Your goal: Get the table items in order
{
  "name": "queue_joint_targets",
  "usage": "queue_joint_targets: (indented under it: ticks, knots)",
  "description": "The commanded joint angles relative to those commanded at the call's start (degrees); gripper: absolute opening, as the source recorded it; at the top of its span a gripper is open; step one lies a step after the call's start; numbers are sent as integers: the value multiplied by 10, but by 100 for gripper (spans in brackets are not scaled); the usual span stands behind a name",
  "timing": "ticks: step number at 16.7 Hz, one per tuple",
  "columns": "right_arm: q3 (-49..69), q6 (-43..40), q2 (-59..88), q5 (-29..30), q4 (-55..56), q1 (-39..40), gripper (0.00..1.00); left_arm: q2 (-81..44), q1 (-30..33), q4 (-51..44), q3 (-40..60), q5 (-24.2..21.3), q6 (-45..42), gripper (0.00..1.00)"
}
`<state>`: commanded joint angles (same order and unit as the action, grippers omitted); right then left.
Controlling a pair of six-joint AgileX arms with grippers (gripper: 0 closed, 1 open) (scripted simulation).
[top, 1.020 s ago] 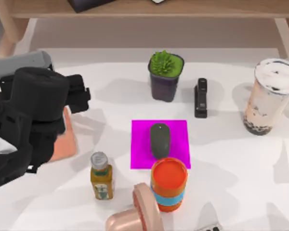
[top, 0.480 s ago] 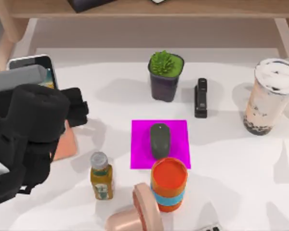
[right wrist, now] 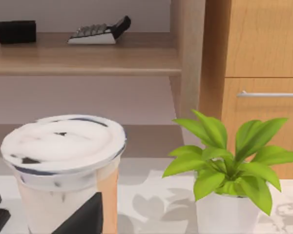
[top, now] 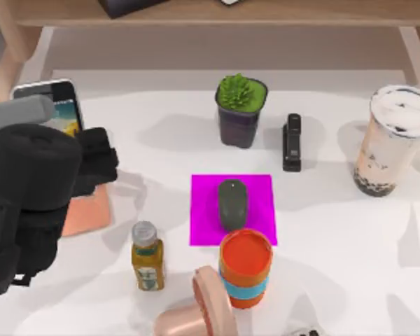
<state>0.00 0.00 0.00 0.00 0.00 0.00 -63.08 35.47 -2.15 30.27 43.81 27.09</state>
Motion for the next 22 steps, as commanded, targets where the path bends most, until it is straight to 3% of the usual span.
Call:
queue_joint_targets:
  ticks: [5, 16, 19, 22]
  knots:
    - [0, 0, 0, 0, 0, 0, 100, 134, -79, 4, -65, -90, -58, 100]
    - [0, 0, 0, 0, 0, 0, 100, 569, -315, 19, -269, -388, -241, 100]
    - [0, 0, 0, 0, 0, 0, 100, 624, -350, 21, -299, -432, -267, 100]
    - [0, 0, 0, 0, 0, 0, 100, 631, -355, 21, -303, -438, -271, 100]
